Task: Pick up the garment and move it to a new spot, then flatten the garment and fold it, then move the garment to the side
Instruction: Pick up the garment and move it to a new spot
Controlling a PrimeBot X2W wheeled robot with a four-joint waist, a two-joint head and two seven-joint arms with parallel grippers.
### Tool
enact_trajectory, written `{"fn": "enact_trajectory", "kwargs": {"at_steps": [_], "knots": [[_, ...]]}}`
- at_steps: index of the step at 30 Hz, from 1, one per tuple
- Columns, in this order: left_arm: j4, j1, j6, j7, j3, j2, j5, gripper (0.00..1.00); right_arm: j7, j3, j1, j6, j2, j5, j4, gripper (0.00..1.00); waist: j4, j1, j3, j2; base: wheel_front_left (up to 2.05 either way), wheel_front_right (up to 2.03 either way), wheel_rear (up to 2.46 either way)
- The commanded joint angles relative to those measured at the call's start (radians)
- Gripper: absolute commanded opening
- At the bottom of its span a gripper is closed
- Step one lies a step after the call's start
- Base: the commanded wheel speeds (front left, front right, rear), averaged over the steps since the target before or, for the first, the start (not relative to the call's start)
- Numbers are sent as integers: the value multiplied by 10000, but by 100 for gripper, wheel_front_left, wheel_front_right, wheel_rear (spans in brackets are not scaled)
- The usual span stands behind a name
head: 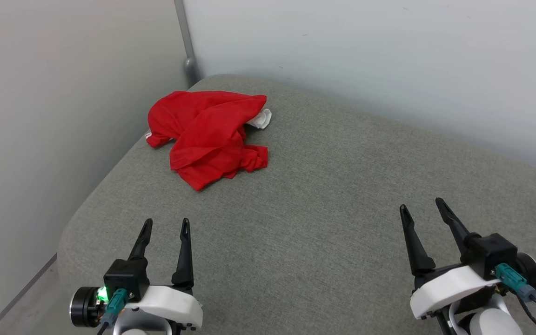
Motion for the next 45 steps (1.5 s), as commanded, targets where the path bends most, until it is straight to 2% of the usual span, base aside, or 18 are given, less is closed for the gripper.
{"fn": "enact_trajectory", "kwargs": {"at_steps": [1,7,11,17,24,31,32,39,45], "knots": [[36,-166,-29,-25,24,-10,36,100,46,22,16,-3,17,-63,-69,100,-45,0,3,0,0,0,0],[221,-932,-302,-24,-69,-9,19,100,234,20,-223,-3,17,-161,-259,100,-418,0,303,0,0,0,0],[618,-2015,-431,-24,32,61,-103,100,410,137,-439,-5,-73,-240,-454,100,-970,0,856,0,0,0,0],[1313,-4144,-475,591,604,806,-298,100,571,291,-870,-3,-367,-164,-727,100,-1958,0,1883,0,0,0,0],[2815,-6321,-985,2372,1392,2309,-1087,100,664,188,-1386,-5,-751,-88,-1140,100,-2921,0,3367,0,0,0,0],[4506,-7603,-1277,4441,1820,3687,-1921,100,536,142,-1721,-3,-830,-21,-1198,100,-3445,0,4390,0,0,0,0],[4506,-7603,-1277,4441,1820,3687,-1921,100,536,142,-1721,-3,-830,-21,-1198,100,-3445,0,4390,0,0,0,0],[5883,-7962,-1400,7092,1936,4467,-2988,100,348,284,-2029,-5,-886,44,-1096,100,-3684,0,4966,0,0,0,0],[6850,-7699,-1409,8969,2059,4513,-3733,100,228,458,-2170,-5,-892,94,-881,100,-3793,0,5099,0,0,0,0]]}}
